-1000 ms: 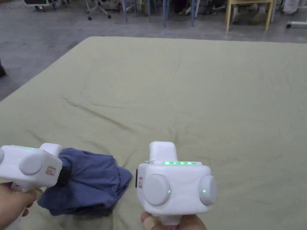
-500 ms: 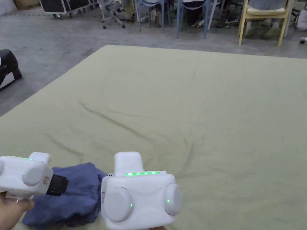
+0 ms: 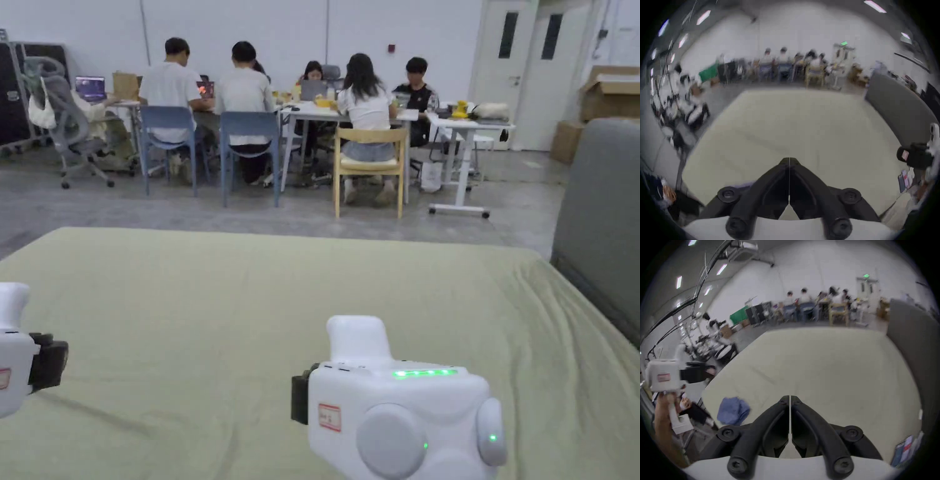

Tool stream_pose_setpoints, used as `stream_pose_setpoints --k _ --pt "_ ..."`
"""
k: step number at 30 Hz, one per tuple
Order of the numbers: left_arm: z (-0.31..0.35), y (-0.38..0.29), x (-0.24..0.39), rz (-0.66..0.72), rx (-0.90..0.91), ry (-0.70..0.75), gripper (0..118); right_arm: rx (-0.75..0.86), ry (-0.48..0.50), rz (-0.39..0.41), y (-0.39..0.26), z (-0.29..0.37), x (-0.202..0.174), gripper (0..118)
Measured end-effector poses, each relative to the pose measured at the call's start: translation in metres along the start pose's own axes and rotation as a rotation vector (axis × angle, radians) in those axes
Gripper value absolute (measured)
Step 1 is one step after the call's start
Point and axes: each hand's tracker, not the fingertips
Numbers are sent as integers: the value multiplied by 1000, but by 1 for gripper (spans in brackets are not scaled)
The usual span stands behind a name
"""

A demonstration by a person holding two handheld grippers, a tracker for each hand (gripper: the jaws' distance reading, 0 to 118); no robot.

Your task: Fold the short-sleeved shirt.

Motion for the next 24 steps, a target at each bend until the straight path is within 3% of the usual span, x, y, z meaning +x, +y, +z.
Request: stream_pose_setpoints --k 6,10,16,24 --pt "56 62 97 4 394 54 0 290 -244 40 63 95 89 4" --pt "61 69 138 35 442 -1 0 409 -332 39 74 138 118 4" --pt "69 66 169 39 415 -58 0 455 -353 63 74 169 135 5" --pt "84 61 170 33 411 -42 0 443 -324 52 68 169 123 5"
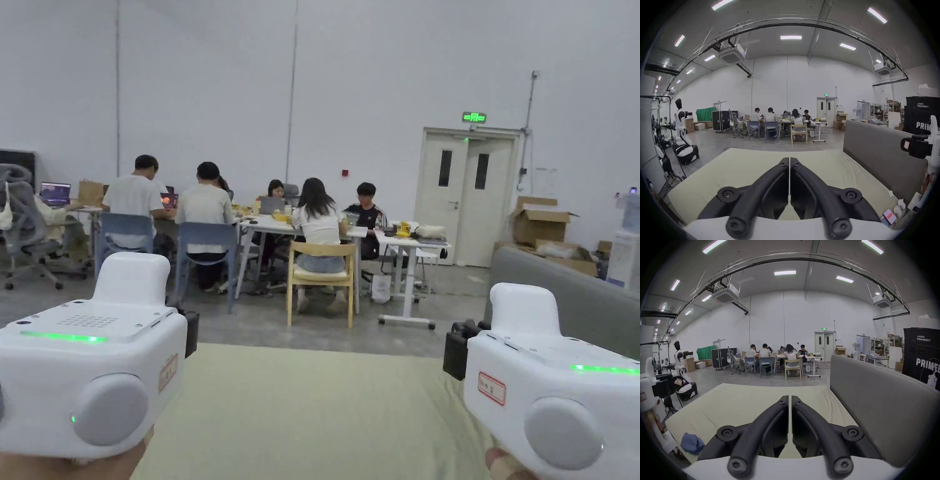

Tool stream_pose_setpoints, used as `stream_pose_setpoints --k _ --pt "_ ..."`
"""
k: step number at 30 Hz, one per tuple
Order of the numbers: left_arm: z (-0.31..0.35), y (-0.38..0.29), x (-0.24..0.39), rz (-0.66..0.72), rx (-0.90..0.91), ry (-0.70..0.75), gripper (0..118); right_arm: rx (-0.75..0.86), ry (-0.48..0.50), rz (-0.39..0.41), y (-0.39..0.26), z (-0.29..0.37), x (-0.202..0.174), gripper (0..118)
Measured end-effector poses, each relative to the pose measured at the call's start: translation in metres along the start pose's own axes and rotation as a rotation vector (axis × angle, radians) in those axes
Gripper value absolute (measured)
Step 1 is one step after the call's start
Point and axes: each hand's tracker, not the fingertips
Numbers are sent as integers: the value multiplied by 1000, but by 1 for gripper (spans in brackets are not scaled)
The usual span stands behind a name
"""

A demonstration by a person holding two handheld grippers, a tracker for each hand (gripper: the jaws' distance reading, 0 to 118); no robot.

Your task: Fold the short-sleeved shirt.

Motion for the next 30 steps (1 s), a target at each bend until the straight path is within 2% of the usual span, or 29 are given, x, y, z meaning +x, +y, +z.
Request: stream_pose_setpoints --k 8,11,15,16,17,18,19,24,26,28,30 --pt "5 0 1 12 -18 -36 0 -20 29 -33 0 0 -1 5" --pt "5 -2 4 -2 -22 -34 0 -18 12 -24 0 1 -1 5" --pt "5 -3 5 2 -18 -34 1 -24 38 -23 1 -2 -1 6" --pt "5 -3 4 21 4 -33 36 -35 61 -4 1 -4 -2 23" --pt "6 -3 4 36 37 11 95 -36 57 -12 3 -5 -1 69" --pt "4 -3 5 32 20 12 118 -53 57 -45 3 -10 0 118" --pt "10 -1 1 6 90 -36 118 -32 78 -97 -7 -6 0 117" --pt "22 -1 6 -13 17 -21 118 -48 141 -52 -4 -4 1 118" --pt "15 -2 6 -16 9 -23 118 -62 96 6 4 -7 -9 118" --pt "17 -4 7 -16 -2 -25 118 -49 34 28 2 -7 -15 118" --pt "14 -5 5 -19 -12 -24 118 -42 44 37 0 -7 -20 118"
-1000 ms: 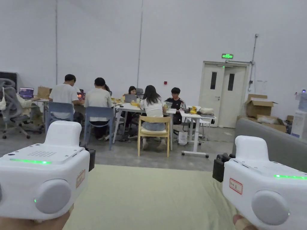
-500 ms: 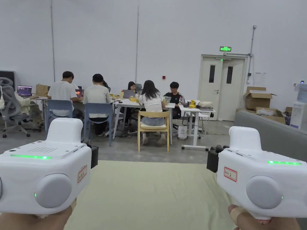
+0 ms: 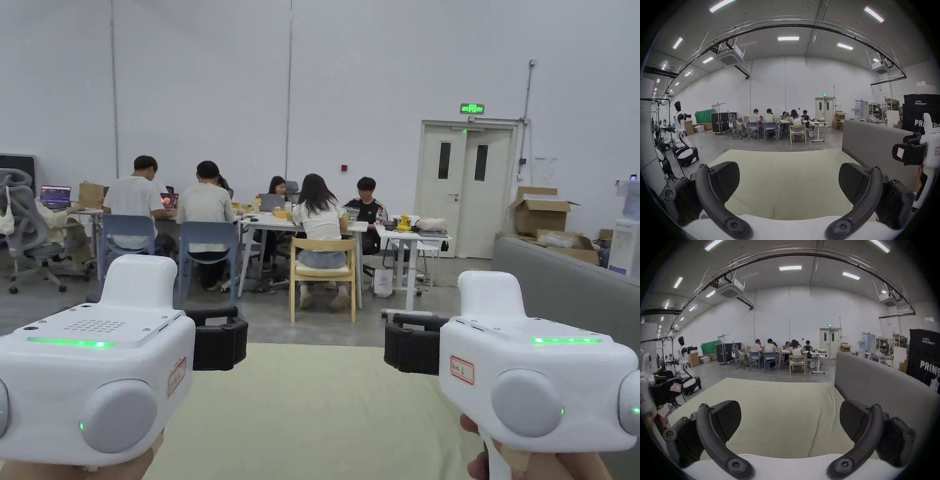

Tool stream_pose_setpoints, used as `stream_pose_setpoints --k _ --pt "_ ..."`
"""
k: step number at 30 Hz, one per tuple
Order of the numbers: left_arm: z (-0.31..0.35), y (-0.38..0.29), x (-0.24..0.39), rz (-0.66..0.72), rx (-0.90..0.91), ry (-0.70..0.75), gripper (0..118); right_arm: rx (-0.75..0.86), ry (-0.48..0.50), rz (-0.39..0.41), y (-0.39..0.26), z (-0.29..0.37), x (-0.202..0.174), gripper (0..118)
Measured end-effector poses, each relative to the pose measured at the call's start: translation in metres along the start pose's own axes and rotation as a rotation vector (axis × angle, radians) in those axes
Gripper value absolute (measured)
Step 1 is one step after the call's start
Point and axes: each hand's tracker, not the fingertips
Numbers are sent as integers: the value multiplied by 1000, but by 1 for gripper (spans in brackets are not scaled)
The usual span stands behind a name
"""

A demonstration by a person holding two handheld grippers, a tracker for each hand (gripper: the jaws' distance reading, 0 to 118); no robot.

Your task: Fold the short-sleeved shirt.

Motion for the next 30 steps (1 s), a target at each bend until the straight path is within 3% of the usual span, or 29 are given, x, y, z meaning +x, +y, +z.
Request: stream_pose_setpoints --k 6,10,24,30 --pt "3 0 -5 4 26 -9 118 -52 4 -72 5 -3 3 118" --pt "3 -1 -5 29 2 -13 118 -46 -35 -52 5 -1 1 118" --pt "-1 -6 -8 40 -24 -25 118 -50 -2 -69 7 0 -5 118" --pt "0 -7 -8 27 -20 -15 118 -43 -8 -41 8 3 -12 118"
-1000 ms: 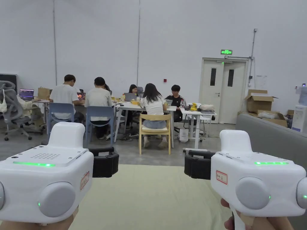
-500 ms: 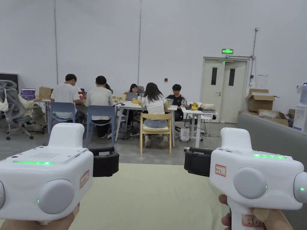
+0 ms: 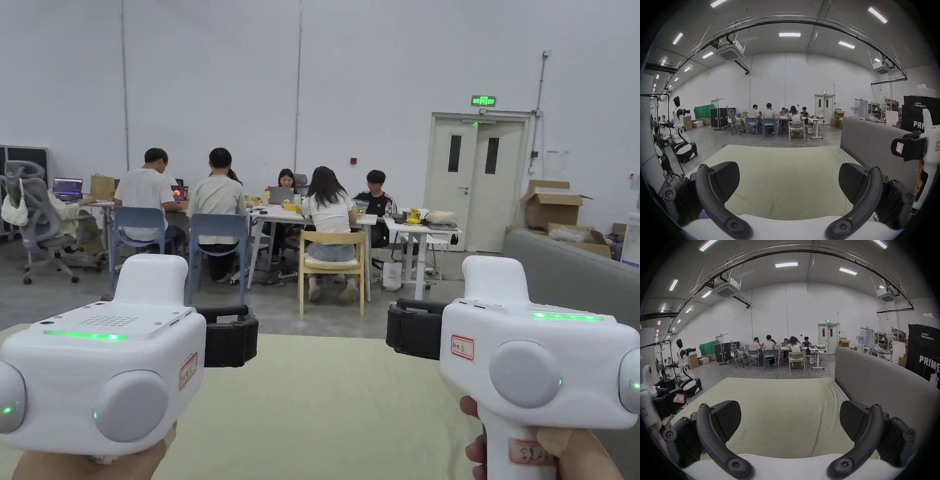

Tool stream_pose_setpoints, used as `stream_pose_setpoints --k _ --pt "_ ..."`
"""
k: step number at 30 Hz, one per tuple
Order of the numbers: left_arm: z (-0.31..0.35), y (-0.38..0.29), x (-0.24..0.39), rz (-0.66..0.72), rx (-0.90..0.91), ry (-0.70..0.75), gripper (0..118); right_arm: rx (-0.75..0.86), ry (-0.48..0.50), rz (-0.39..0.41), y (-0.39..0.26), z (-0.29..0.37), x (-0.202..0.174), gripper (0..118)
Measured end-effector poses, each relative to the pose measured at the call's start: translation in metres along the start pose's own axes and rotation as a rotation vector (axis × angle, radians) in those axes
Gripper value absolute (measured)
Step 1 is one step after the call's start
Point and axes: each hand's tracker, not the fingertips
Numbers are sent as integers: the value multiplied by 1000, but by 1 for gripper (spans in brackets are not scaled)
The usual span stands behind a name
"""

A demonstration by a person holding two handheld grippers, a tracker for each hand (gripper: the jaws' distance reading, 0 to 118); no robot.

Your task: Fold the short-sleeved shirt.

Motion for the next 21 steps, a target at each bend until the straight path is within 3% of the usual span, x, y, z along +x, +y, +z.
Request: stream_pose_setpoints --k 21 --pt "-2 1 4 -3 -8 -24 118 -4 -5 -14 0 -2 3 118"
